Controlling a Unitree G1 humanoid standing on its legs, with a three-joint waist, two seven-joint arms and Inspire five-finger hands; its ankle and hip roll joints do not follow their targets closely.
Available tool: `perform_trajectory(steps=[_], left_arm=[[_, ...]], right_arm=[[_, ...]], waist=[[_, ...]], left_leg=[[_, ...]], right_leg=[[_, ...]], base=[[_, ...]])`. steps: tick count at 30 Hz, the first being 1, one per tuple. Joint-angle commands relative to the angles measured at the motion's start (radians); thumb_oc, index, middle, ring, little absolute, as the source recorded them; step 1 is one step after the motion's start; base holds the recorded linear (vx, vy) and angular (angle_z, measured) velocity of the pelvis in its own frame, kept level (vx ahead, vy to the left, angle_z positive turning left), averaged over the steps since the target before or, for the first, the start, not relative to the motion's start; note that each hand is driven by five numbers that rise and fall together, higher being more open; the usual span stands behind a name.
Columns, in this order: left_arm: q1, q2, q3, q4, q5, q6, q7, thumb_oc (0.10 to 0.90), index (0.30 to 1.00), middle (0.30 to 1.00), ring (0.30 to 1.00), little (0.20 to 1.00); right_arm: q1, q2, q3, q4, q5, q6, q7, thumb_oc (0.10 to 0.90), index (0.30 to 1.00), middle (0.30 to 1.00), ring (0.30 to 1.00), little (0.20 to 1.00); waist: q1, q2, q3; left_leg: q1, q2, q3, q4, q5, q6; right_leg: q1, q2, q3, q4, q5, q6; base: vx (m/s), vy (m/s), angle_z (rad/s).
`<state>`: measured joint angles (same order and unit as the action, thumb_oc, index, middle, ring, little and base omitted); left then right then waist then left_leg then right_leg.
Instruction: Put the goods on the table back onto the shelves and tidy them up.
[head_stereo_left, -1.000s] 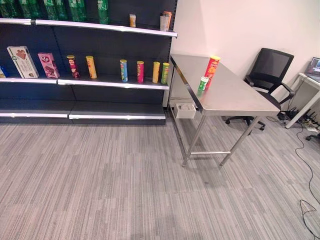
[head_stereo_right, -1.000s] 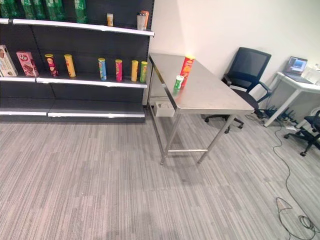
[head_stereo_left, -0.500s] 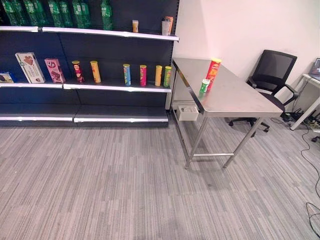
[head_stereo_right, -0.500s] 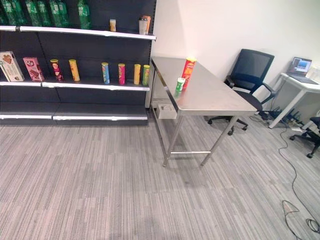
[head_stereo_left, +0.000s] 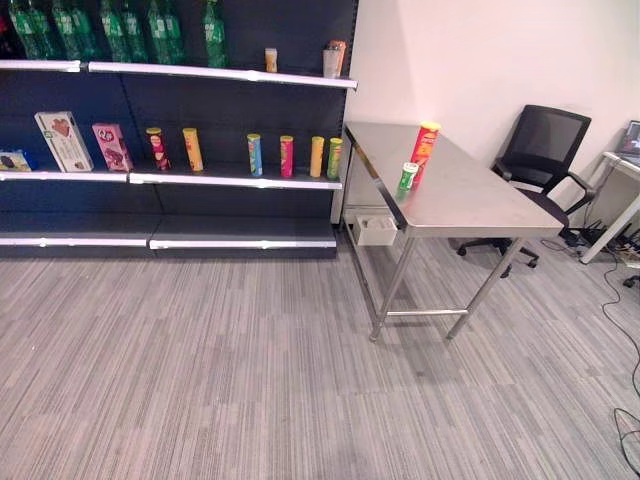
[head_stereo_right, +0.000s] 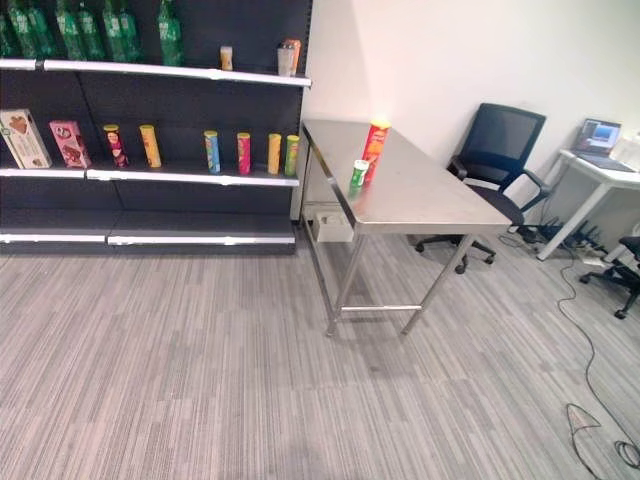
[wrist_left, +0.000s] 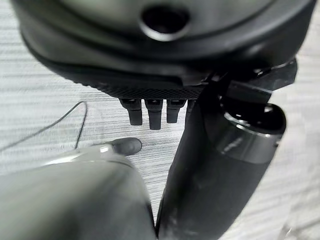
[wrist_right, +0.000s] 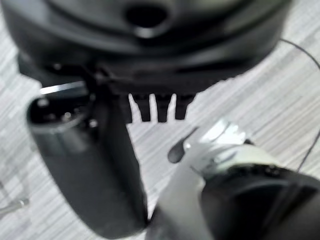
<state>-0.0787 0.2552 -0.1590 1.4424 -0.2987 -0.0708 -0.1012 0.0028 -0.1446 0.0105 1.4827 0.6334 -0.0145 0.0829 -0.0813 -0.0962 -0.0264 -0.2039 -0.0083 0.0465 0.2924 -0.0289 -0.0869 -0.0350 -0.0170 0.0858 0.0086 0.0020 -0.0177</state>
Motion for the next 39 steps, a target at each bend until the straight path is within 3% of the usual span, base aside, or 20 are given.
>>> perform_trajectory(steps=[1,3,5,7,11,14,15,16,19,21,23,26,27,28,29,30,31,34,37,39], left_arm=[[-0.023,-0.03,0.016,0.021,-0.047,-0.017,0.023,0.8,0.9,0.9,0.9,0.9],[-0.016,-0.03,0.027,0.026,-0.057,-0.016,0.025,0.8,0.9,0.9,0.9,0.9],[-0.011,-0.034,0.052,0.031,-0.104,-0.016,0.034,0.8,0.9,0.9,0.9,0.9],[0.01,-0.055,0.062,0.016,-0.139,-0.043,0.05,0.8,0.9,0.9,0.9,0.9],[0.086,-0.112,0.04,-0.008,-0.122,-0.063,0.05,0.8,0.9,0.9,0.9,0.9],[0.092,-0.126,0.018,-0.008,-0.106,-0.074,0.05,0.8,0.9,0.9,0.9,0.9],[0.092,-0.126,0.018,-0.008,-0.106,-0.074,0.05,0.8,0.9,0.9,0.9,0.9],[0.086,-0.132,-0.033,-0.023,-0.053,-0.083,0.054,0.8,0.9,0.9,0.9,0.9],[0.081,-0.135,-0.074,-0.041,-0.018,-0.092,0.056,0.8,0.9,0.9,0.9,0.9],[0.054,-0.137,-0.179,-0.092,0.092,-0.103,0.065,0.8,0.9,0.9,0.9,0.9],[0.046,-0.125,-0.194,-0.095,0.119,-0.1,0.072,0.8,0.9,0.9,0.9,0.9],[0.04,-0.105,-0.191,-0.093,0.142,-0.092,0.077,0.8,0.9,0.9,0.9,0.9],[0.04,-0.094,-0.186,-0.092,0.146,-0.089,0.076,0.8,0.9,0.9,0.9,0.9],[0.041,-0.083,-0.181,-0.092,0.152,-0.086,0.073,0.8,0.9,0.9,0.9,0.9],[0.041,-0.083,-0.181,-0.092,0.152,-0.086,0.073,0.8,0.9,0.9,0.9,0.9],[0.043,-0.062,-0.179,-0.097,0.169,-0.082,0.063,0.8,0.9,0.9,0.9,0.9],[0.025,-0.039,-0.184,-0.09,0.193,-0.073,0.06,0.8,0.9,0.9,0.9,0.9],[0.004,-0.023,-0.18,-0.065,0.236,-0.053,0.048,0.8,0.9,0.9,0.9,0.9],[-0.003,-0.026,-0.17,-0.045,0.261,-0.048,0.034,0.8,0.9,0.9,0.9,0.9],[0.038,-0.058,-0.176,-0.033,0.277,-0.052,0.021,0.8,0.9,0.9,0.9,0.9]], right_arm=[[-0.023,-0.059,-0.02,0.029,-0.011,-0.027,-0.006,0.8,0.9,0.9,0.9,0.9],[-0.018,-0.06,-0.021,0.029,-0.014,-0.024,-0.006,0.8,0.9,0.9,0.9,0.9],[-0.016,-0.07,-0.024,0.032,-0.023,-0.021,-0.015,0.8,0.9,0.9,0.9,0.9],[-0.018,-0.078,-0.033,0.041,-0.032,-0.022,-0.034,0.8,0.9,0.9,0.9,0.9],[0.006,-0.095,-0.071,0.046,-0.03,-0.027,-0.031,0.8,0.9,0.9,0.9,0.9],[0.003,-0.107,-0.095,0.051,-0.005,-0.028,-0.016,0.8,0.9,0.9,0.9,0.9],[0.003,-0.107,-0.095,0.051,-0.005,-0.028,-0.016,0.8,0.9,0.9,0.9,0.9],[-0.005,-0.102,-0.103,0.042,0.019,-0.028,-0.003,0.8,0.9,0.9,0.9,0.9],[-0.012,-0.102,-0.101,0.038,0.019,-0.026,-0.002,0.8,0.9,0.9,0.9,0.9],[-0.047,-0.108,-0.089,-0.006,0.018,-0.038,-0.014,0.8,0.9,0.9,0.9,0.9],[-0.066,-0.111,-0.073,-0.044,0.019,-0.046,-0.02,0.8,0.9,0.9,0.9,0.9],[-0.086,-0.103,-0.034,-0.091,0.005,-0.054,-0.023,0.8,0.9,0.9,0.9,0.9],[-0.091,-0.1,-0.016,-0.113,-0.004,-0.062,-0.021,0.8,0.9,0.9,0.9,0.9],[-0.092,-0.097,0.0,-0.134,-0.005,-0.07,-0.015,0.8,0.9,0.9,0.9,0.9],[-0.091,-0.097,0.0,-0.134,-0.005,-0.07,-0.015,0.8,0.9,0.9,0.9,0.9],[-0.094,-0.092,0.019,-0.155,0.015,-0.085,-0.016,0.8,0.9,0.9,0.9,0.9],[-0.1,-0.093,0.024,-0.135,0.022,-0.086,-0.025,0.8,0.9,0.9,0.9,0.9],[-0.083,-0.091,0.024,-0.089,0.015,-0.071,-0.011,0.8,0.9,0.9,0.9,0.9],[-0.043,-0.096,-0.011,-0.04,0.006,-0.053,-0.003,0.8,0.9,0.9,0.9,0.9],[0.003,-0.102,-0.042,0.004,-0.003,-0.038,0.002,0.8,0.9,0.9,0.9,0.9]], waist=[[0.014,0.039,0.04],[0.016,0.041,0.038],[0.029,0.06,0.055],[0.046,0.069,0.07],[0.093,0.108,0.077],[0.106,0.131,0.072],[0.105,0.131,0.072],[0.099,0.131,0.064],[0.099,0.129,0.06],[0.099,0.139,0.055],[0.1,0.15,0.072],[0.095,0.159,0.099],[0.085,0.166,0.109],[0.072,0.17,0.115],[0.072,0.17,0.115],[0.038,0.187,0.132],[0.004,0.175,0.153],[-0.059,0.148,0.151],[-0.115,0.145,0.133],[-0.135,0.153,0.11]], left_leg=[[0.036,0.05,0.043,-0.06,-0.07,0.053],[0.018,0.055,0.024,-0.096,-0.045,0.054],[-0.047,0.094,-0.045,-0.228,0.057,0.033],[-0.102,0.12,-0.073,-0.309,0.087,0.022],[-0.117,0.133,-0.036,-0.347,0.145,0.008],[-0.115,0.097,-0.033,-0.313,0.18,0.012],[-0.115,0.096,-0.033,-0.313,0.179,0.012],[-0.109,0.064,-0.01,-0.301,0.167,0.022],[-0.11,0.042,0.008,-0.296,0.157,0.029],[-0.093,-0.04,0.046,-0.293,0.118,0.069],[-0.062,-0.075,0.058,-0.295,0.09,0.099],[-0.019,-0.08,0.069,-0.302,0.067,0.12],[-0.002,-0.072,0.073,-0.305,0.059,0.124],[0.016,-0.065,0.074,-0.309,0.051,0.124],[0.015,-0.065,0.074,-0.309,0.051,0.124],[0.066,-0.035,0.068,-0.332,0.028,0.117],[0.128,-0.041,0.069,-0.361,0.003,0.116],[0.223,-0.076,0.067,-0.38,-0.066,0.122],[0.31,-0.102,0.029,-0.38,-0.144,0.127],[0.38,-0.087,-0.017,-0.38,-0.182,0.124]], right_leg=[[0.067,-0.023,0.017,0.003,-0.045,0.077],[0.067,-0.028,0.013,0.003,-0.051,0.079],[0.073,-0.03,0.028,0.014,-0.088,0.078],[0.09,-0.039,0.051,0.02,-0.117,0.078],[0.151,-0.078,0.051,0.014,-0.156,0.091],[0.18,-0.153,0.038,-0.012,-0.141,0.117],[0.18,-0.153,0.037,-0.012,-0.141,0.117],[0.158,-0.202,0.041,-0.009,-0.095,0.139],[0.142,-0.231,0.053,-0.001,-0.054,0.15],[0.072,-0.324,0.064,0.101,0.151,0.155],[0.013,-0.369,0.045,0.199,0.284,0.136],[-0.04,-0.401,0.0,0.257,0.348,0.122],[-0.074,-0.39,-0.009,0.278,0.33,0.118],[-0.097,-0.345,-0.011,0.275,0.262,0.109],[-0.097,-0.345,-0.011,0.275,0.262,0.109],[-0.156,-0.192,-0.014,0.267,0.01,0.097],[-0.228,-0.088,-0.025,0.237,-0.004,0.112],[-0.309,0.034,-0.051,0.133,0.059,0.144],[-0.359,0.089,-0.102,0.048,0.109,0.15],[-0.309,0.105,-0.058,0.04,0.113,0.118]], base=[[0.14,0.058,0.56],[0.1,0.05,0.24],[0.22,0.129,0.03],[0.27,0.137,0.15],[0.32,0.183,-0.08],[0.34,0.25,-0.1],[0.34,0.261,0.15],[0.21,0.156,0.16],[0.23,0.185,0.12],[0.45,0.359,-0.09],[0.28,0.28,-0.22],[0.15,0.135,-0.31],[0.17,0.053,-0.14],[0.17,0.052,-0.04],[0.33,0.009,-0.05],[0.4,-0.024,-0.09],[0.5,-0.033,-0.22],[0.41,-0.018,-0.12],[0.53,-0.09,0.44],[0.59,-0.204,0.91]])
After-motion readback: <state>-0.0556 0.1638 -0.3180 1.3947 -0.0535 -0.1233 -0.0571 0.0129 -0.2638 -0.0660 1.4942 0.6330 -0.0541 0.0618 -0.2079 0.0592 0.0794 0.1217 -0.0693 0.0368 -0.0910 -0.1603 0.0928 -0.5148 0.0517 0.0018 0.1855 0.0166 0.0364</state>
